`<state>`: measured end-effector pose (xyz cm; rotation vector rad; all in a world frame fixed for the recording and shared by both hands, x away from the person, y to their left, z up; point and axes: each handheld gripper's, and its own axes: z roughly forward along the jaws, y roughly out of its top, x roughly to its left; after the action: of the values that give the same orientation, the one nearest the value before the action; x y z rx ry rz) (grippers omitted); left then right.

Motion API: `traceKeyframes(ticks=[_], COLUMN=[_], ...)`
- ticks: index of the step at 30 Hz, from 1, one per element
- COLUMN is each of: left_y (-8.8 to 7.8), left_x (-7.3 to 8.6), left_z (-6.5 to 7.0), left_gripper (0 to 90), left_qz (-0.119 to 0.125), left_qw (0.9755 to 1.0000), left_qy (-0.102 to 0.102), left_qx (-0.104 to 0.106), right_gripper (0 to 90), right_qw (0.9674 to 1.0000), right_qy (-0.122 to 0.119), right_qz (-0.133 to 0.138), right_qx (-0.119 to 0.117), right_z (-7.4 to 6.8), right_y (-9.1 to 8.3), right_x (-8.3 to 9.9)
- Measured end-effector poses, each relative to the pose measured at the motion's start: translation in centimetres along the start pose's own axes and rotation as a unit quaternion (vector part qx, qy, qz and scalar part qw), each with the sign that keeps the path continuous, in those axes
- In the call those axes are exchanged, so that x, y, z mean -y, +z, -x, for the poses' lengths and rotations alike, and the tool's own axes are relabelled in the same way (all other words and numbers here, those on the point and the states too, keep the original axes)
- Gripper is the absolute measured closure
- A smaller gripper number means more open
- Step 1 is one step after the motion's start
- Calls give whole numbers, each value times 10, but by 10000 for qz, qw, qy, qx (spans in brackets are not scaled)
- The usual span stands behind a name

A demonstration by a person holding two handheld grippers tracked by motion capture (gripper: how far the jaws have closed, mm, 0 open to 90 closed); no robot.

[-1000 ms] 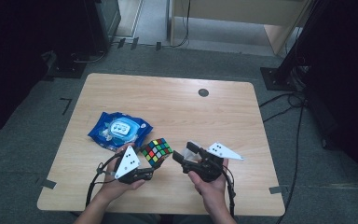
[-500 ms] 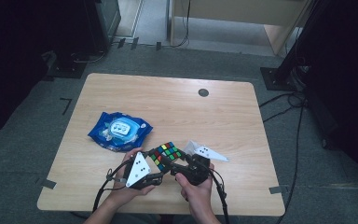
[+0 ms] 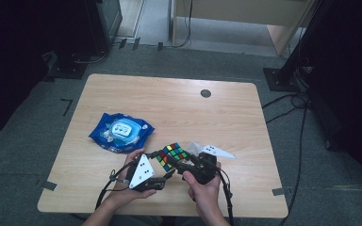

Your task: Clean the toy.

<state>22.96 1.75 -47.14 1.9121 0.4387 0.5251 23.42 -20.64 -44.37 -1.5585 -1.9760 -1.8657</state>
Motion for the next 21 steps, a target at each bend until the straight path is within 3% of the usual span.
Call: traceKeyframes(ticks=[3,8,13,21], left_y=[2,2,4,1], left_x=[4,6,7,8], left_z=[-1,-2,2,0], left_gripper=[235,234,231,233], left_qz=[-153,-173,-216,-137], left_qw=[9998,9994,9989,9992], left_qy=[128,229,380,343], left_qx=[-86,-214,-191,-136], right_gripper=[348,347,348,347], right_qw=[9999,9991,9971,9944], right_qy=[-27,56,8,-87], right_qz=[-96,-410,-754,-1050], right_qx=[17,-17,-51,-99], right_z=[3,13,15,12], right_y=[-6,-11,-8,-3], right_x=[-9,-17,-17,-16])
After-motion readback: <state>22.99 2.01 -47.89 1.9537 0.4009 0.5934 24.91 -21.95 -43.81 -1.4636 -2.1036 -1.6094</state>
